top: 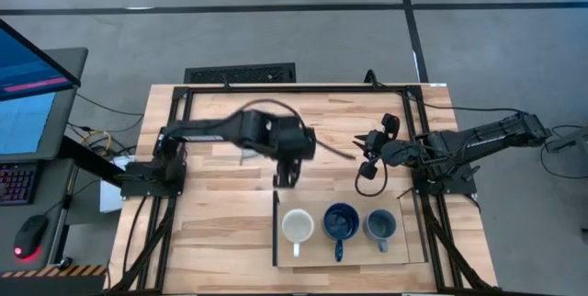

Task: Stack small to large cups/mugs on shelf
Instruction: Return to Home Position

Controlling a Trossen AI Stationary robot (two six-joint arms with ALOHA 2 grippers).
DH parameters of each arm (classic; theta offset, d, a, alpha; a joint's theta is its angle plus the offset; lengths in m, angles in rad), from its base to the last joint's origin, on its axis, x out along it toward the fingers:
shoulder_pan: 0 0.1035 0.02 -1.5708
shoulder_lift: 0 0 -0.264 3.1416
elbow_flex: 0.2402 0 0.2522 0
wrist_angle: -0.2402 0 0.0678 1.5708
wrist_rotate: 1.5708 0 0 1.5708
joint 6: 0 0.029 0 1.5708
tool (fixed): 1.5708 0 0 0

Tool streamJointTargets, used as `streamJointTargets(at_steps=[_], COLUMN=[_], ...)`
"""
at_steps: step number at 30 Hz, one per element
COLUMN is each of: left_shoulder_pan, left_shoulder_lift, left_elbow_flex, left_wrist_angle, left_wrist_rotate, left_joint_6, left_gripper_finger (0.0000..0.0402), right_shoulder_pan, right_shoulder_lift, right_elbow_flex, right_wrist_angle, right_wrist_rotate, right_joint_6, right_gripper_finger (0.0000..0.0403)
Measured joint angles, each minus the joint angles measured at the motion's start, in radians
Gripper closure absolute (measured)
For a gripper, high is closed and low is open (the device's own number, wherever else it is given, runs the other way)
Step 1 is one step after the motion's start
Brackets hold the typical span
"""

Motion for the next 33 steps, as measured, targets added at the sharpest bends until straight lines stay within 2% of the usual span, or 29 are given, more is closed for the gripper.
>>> streamJointTargets(at_steps=[2,6,11,15,18,22,28,33], left_shoulder_pan=[0.03,0.098,0.2,0.28,0.324,0.349,0.377,0.41], left_shoulder_lift=[-0.021,-0.062,-0.127,-0.19,-0.237,-0.299,-0.435,-0.618], left_elbow_flex=[0.0,0.0,-0.001,-0.001,-0.001,-0.031,-0.206,-0.486], left_wrist_angle=[0.018,0.098,0.164,0.17,0.181,0.245,0.335,0.532], left_wrist_rotate=[-0.022,-0.002,-0.001,0.053,0.094,0.092,0.088,0.076], left_joint_6=[0.03,0.097,0.15,0.152,0.162,0.173,0.176,0.173], left_gripper_finger=[0.0235,0.0235,0.0235,0.0235,0.0235,0.0235,0.0235,0.0235], right_shoulder_pan=[0.0,0.0,-0.001,-0.009,-0.031,-0.071,-0.144,-0.186], right_shoulder_lift=[0.0,0.0,-0.012,-0.046,-0.089,-0.154,-0.273,-0.38], right_elbow_flex=[0.0,0.0,0.0,-0.001,-0.001,0.0,-0.013,-0.064], right_wrist_angle=[0.002,0.011,0.044,0.055,0.082,0.127,0.143,0.182], right_wrist_rotate=[0.005,0.048,0.174,0.24,0.238,0.237,0.236,0.233], right_joint_6=[0.0,-0.034,-0.092,-0.131,-0.176,-0.245,-0.291,-0.337], right_gripper_finger=[0.0317,0.0317,0.0317,0.0317,0.0317,0.0317,0.0317,0.0317])
